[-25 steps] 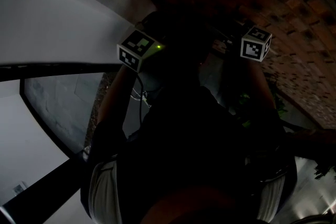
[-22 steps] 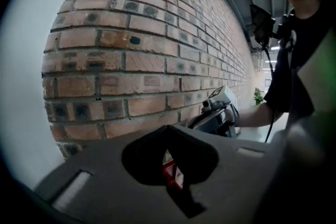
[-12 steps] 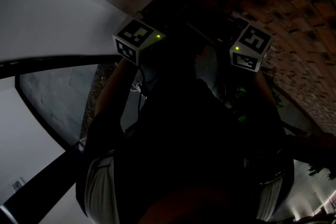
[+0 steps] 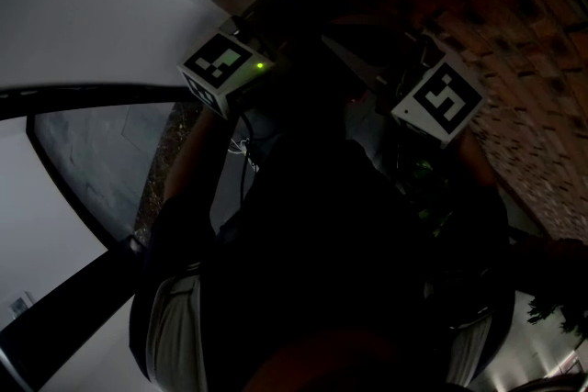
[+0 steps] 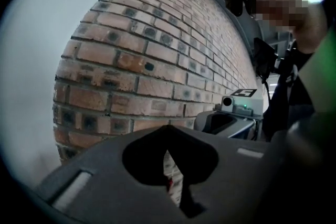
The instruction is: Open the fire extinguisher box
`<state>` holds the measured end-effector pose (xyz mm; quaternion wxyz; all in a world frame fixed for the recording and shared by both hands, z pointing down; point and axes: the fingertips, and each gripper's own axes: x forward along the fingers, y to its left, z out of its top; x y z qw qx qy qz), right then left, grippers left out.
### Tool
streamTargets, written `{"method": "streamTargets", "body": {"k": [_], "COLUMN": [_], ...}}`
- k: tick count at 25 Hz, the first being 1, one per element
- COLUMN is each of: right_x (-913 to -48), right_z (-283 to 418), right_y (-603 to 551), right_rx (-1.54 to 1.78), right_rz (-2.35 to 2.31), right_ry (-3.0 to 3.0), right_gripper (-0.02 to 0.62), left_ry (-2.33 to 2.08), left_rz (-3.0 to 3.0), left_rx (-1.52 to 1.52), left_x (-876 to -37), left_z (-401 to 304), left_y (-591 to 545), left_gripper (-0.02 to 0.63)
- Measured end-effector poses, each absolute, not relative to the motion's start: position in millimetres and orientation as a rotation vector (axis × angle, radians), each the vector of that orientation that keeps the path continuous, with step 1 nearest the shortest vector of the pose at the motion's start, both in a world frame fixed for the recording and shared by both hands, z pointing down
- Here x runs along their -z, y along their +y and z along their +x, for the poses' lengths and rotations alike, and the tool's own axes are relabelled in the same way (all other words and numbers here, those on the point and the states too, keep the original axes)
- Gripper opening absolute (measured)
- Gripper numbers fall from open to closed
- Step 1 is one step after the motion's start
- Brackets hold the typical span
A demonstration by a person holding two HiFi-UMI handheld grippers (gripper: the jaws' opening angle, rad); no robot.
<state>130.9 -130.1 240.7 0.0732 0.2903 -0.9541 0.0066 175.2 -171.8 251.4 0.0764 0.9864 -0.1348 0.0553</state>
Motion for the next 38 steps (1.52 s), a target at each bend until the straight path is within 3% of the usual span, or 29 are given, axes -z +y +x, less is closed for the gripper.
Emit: {"method": "streamTargets", "body": {"k": [7, 10, 16, 19, 23, 24, 26, 38], "right_x": [-248, -242, -242, -252, -272, -272, -266, -292], "right_z": [117, 108, 105, 94, 64, 56, 40, -25], "right_y": [-127, -129, -157, -149, -98, -88, -75, 44], "right_rx": [0.154, 0.212, 0.185, 0.001, -0.248, -0.278, -0.333, -0.379], "right_rz": [0.627, 0.575, 0.682, 0.624, 0.329, 0.287, 0.241, -0.437], "right_ry": [-2.680, -2.665, -2.635, -2.715, -2.738, -2.758, -2.828, -2.666], "right_gripper": [0.003, 0.003, 0.003, 0.005, 0.109, 0.109, 0.003, 0.002], "left_ry": [-0.400, -0.395, -0.566, -0.396, -0.202, -0.157, -0.099, -0.075], "left_rz": [3.024, 2.989, 3.029, 2.969, 3.037, 3.043, 3.013, 2.977], "left_rx": [-0.286, -0.202, -0.279, -0.198, -0.326, -0.354, -0.352, -0.236], "left_x": [-254, -246, -242, -238, -238, -242, -249, -251], "left_z": [165, 158, 150, 155, 176, 182, 192, 234], "left_y": [-171, -178, -209, -213, -201, -194, -181, -122], "left_gripper": [-0.008, -0.008, -0.006, -0.005, -0.005, -0.005, -0.004, -0.003]}}
